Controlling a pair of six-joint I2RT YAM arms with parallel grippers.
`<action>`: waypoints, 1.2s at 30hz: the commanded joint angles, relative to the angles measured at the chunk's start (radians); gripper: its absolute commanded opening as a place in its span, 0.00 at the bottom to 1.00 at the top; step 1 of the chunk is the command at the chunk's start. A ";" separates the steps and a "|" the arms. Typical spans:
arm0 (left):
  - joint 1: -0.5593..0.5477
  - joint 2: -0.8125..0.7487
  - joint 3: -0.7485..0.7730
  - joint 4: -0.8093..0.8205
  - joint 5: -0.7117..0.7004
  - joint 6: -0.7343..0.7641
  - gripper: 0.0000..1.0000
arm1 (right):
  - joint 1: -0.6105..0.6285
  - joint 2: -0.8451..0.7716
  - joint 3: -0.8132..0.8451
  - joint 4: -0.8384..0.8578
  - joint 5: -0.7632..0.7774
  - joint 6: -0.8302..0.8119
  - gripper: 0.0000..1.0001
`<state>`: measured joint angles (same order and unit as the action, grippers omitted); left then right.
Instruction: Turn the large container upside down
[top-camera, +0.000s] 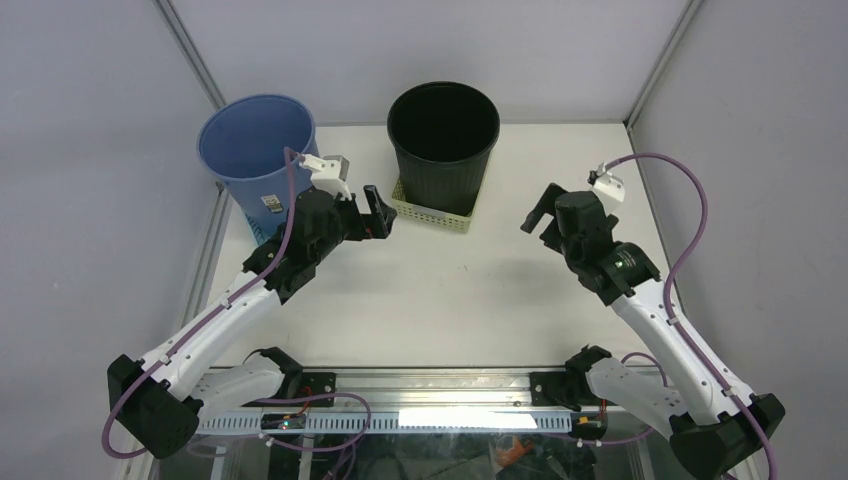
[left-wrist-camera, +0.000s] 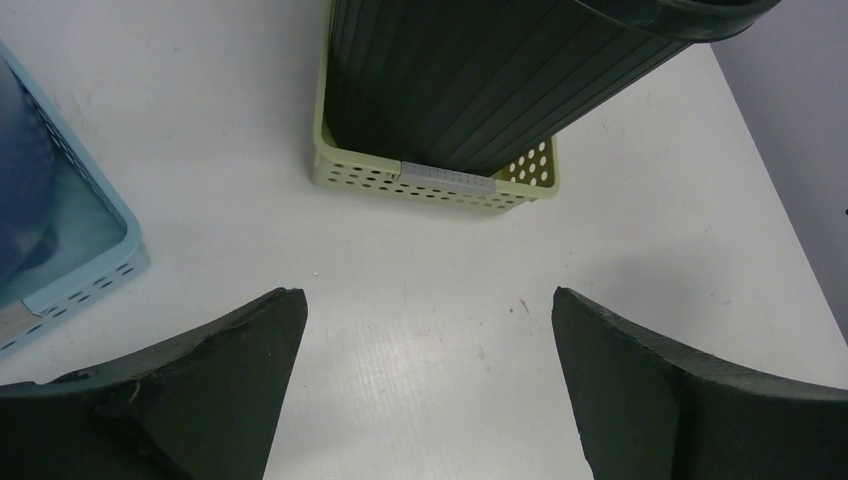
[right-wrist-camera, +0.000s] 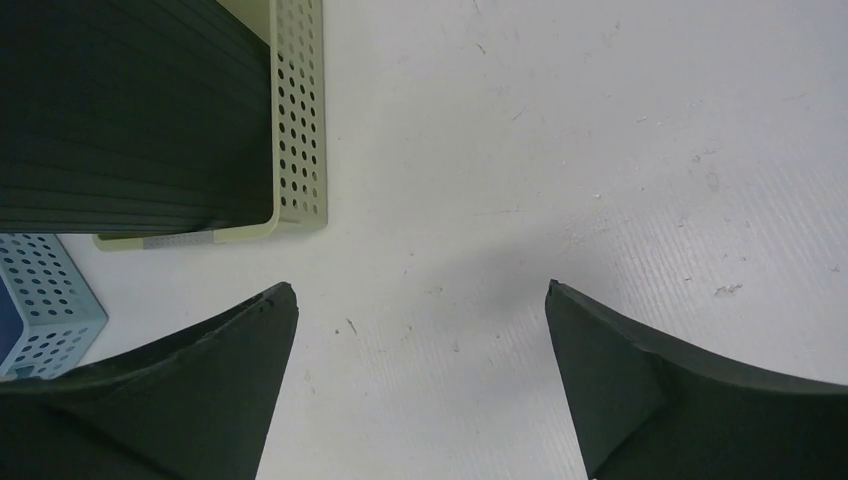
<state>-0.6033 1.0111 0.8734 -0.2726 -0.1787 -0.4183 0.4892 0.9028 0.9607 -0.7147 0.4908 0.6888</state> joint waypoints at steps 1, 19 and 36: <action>-0.010 -0.015 0.002 0.058 0.025 0.019 0.99 | -0.003 -0.012 0.007 0.038 0.053 0.040 0.99; -0.010 -0.033 -0.090 0.105 0.165 -0.078 0.99 | -0.003 0.030 0.045 0.171 -0.113 -0.060 0.99; -0.016 -0.051 -0.143 0.099 0.136 -0.035 0.99 | -0.005 0.698 0.936 -0.140 -0.110 -0.010 0.91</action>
<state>-0.6159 0.9833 0.7200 -0.2180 -0.0505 -0.4690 0.4885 1.4727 1.6878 -0.7162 0.3069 0.6247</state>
